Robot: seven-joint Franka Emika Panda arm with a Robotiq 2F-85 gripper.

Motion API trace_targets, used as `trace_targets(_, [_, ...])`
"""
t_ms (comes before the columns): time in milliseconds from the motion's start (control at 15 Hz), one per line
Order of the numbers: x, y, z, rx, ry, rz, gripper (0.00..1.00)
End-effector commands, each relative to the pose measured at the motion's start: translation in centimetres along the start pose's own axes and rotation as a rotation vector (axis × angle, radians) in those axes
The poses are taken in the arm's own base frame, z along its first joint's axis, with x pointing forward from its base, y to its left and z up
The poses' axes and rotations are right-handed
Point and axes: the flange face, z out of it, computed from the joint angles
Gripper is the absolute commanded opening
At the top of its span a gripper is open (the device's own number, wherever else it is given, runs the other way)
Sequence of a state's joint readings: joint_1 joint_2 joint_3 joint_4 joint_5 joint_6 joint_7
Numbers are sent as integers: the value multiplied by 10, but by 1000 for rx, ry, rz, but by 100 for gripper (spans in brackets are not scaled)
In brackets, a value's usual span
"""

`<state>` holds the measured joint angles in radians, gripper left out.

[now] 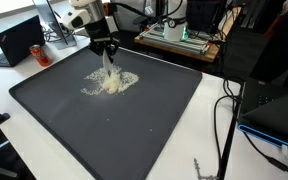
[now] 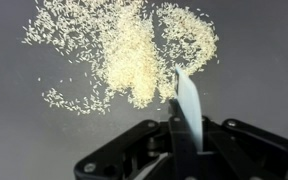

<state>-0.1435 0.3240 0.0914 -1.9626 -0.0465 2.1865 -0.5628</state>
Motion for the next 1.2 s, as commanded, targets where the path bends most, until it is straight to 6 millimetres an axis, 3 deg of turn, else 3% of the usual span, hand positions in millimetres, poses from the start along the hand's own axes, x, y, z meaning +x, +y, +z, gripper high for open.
trace_targets(0, [-27,24,-15,41,104,100,1])
trace_targets(67, [-14,21,-8,20,48,72,4])
trace_targets(333, [-21,31,-12,30,76,100,1])
trace_targets(600, [-27,79,-5,142,68,193,1])
trace_targets(867, [-45,124,18,290,78,311,1])
trace_targets(1133, [-66,155,45,397,65,456,1])
